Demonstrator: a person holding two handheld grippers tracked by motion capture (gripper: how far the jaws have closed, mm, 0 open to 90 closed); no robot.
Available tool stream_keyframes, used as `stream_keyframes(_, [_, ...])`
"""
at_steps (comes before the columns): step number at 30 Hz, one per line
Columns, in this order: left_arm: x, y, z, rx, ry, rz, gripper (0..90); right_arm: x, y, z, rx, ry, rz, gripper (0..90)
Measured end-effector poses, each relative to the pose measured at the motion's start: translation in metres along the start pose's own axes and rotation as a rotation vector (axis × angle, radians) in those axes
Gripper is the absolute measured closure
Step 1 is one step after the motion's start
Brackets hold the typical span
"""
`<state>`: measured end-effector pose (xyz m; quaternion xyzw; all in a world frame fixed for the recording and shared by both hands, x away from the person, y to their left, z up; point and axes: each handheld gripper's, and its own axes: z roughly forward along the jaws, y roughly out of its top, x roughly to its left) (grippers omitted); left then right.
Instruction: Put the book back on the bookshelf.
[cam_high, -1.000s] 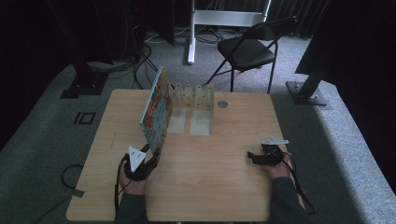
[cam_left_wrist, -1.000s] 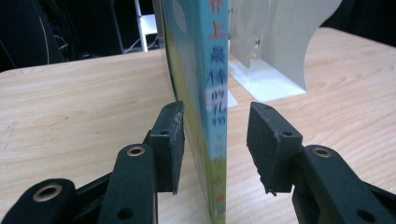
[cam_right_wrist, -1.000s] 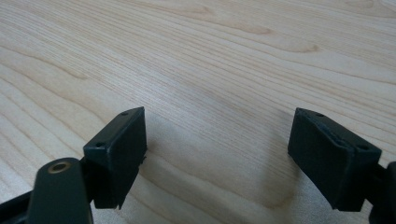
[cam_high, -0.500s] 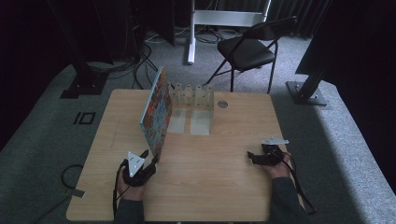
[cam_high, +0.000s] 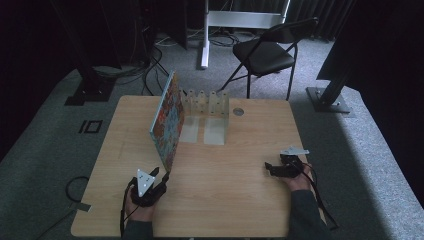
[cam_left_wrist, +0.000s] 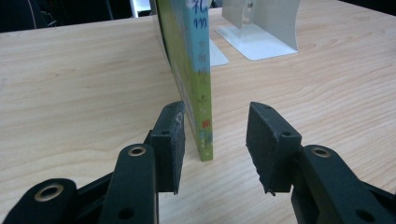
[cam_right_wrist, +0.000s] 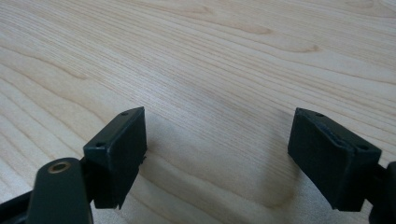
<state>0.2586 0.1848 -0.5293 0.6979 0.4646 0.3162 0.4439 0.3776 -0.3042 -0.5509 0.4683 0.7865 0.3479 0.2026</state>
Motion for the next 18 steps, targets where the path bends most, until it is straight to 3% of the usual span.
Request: stream_keyframes(18, [-0.004, -0.015, -0.006, 0.038, -0.024, -0.025, 56.5, 0.000, 0.000, 0.000, 0.000, 0.000, -0.001, 19.2])
